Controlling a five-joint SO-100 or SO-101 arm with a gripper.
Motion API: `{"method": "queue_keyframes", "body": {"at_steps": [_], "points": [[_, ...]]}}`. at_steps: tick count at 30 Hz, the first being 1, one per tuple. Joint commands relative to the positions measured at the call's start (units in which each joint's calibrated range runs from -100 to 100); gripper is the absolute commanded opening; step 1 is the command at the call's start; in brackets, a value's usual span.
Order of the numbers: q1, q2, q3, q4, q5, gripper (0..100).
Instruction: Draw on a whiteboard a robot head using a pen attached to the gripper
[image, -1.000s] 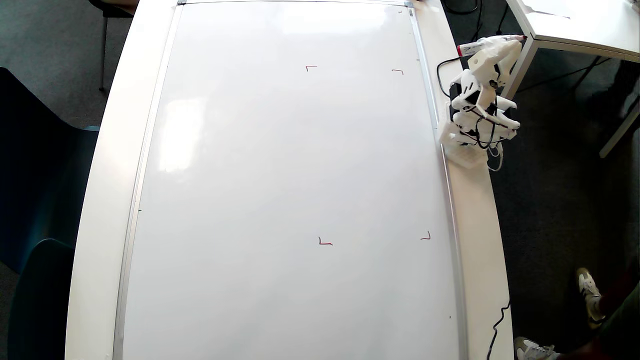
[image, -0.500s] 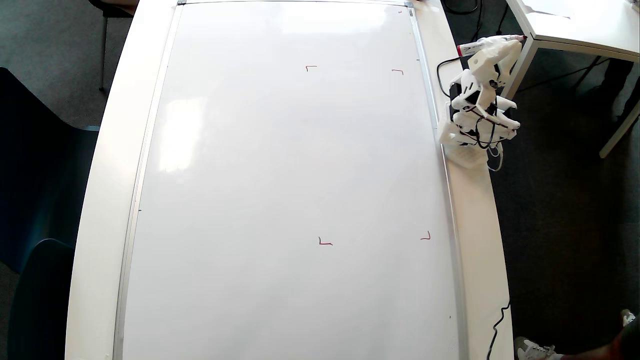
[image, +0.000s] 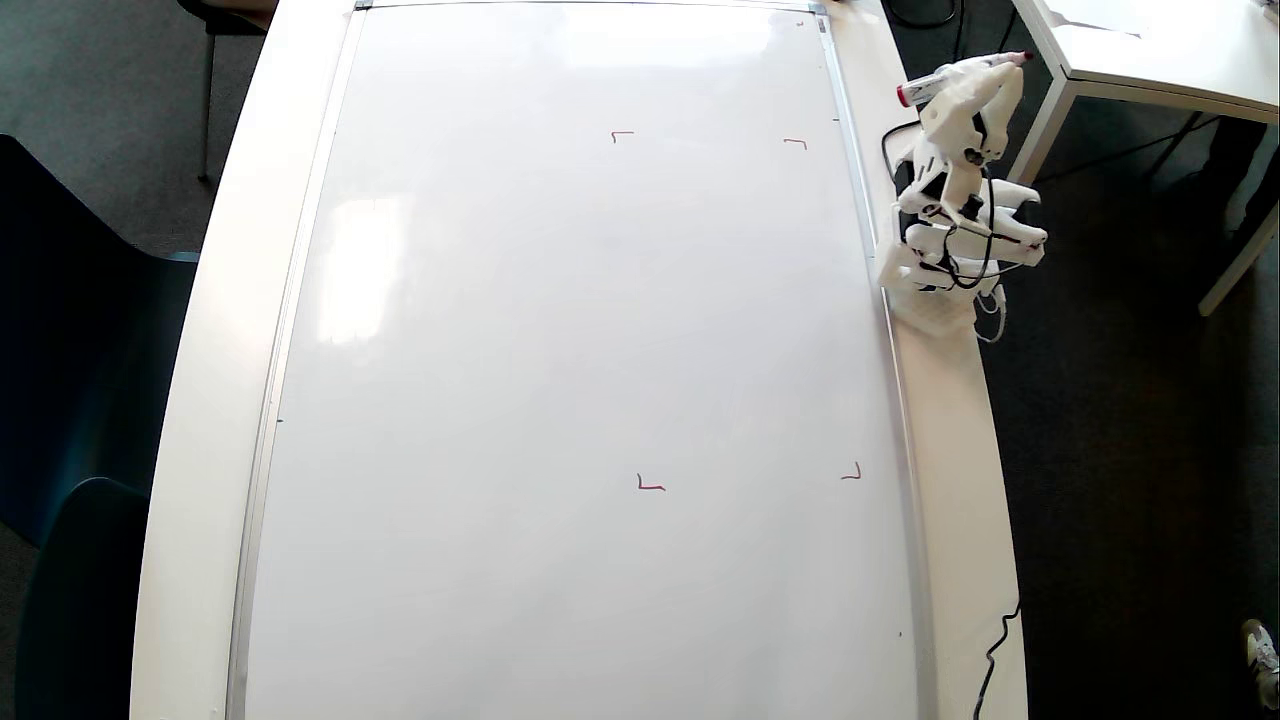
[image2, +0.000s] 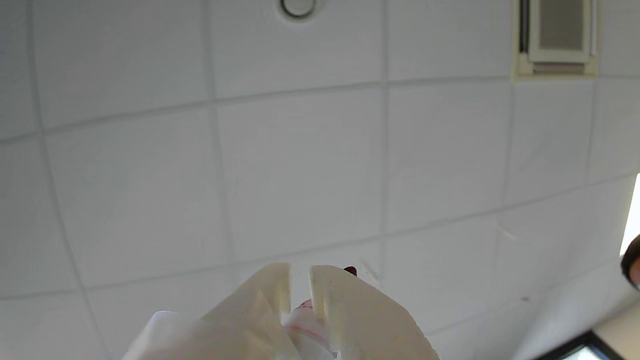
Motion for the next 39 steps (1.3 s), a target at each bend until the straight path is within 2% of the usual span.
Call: {"method": "queue_keyframes", "body": {"at_steps": [1, 11, 16, 26, 37, 39], "points": [[0.33, 12.19, -10.13, -0.67, 0.23, 1], [0.4, 37.18, -36.73, -0.06, 0.33, 1], [0.7, 45.06, -48.44, 10.89, 0.33, 1], [0.48, 46.99, -47.89, 26.88, 0.17, 1], [0.55, 67.04, -56.52, 30.44, 0.33, 1], [0.55, 68.8, -58.7, 34.0, 0.39, 1]]}}
